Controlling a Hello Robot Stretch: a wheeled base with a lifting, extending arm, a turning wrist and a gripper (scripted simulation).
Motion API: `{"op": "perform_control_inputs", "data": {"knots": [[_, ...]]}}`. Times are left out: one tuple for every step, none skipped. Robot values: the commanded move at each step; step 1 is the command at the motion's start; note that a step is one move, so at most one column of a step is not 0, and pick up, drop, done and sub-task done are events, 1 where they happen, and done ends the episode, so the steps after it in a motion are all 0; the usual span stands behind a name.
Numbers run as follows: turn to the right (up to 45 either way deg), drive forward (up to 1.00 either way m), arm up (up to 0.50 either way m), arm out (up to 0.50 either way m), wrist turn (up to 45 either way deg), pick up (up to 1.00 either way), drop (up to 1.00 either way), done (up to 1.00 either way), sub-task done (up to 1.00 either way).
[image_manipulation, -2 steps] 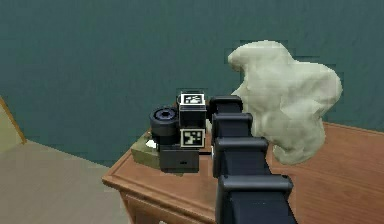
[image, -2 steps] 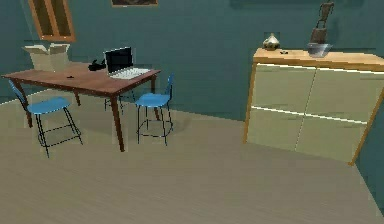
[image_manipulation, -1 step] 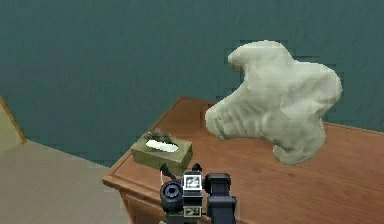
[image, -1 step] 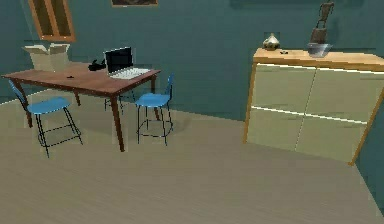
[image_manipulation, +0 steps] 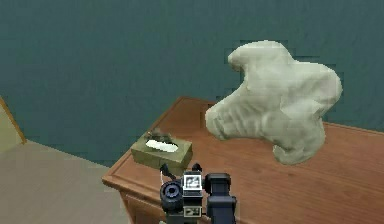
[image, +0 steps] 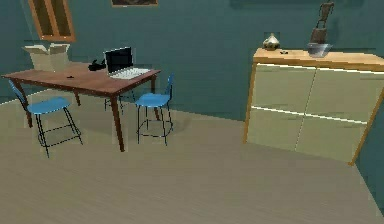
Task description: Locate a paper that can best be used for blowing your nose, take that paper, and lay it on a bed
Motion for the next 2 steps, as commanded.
{"op": "perform_control_inputs", "data": {"knots": [[0.0,0.0,0.1,0.0,0.0,0.0,0.0,0.0,0.0],[0.0,0.0,0.06,0.0,0.0,0.0,0.0,0.0,0.0]]}}
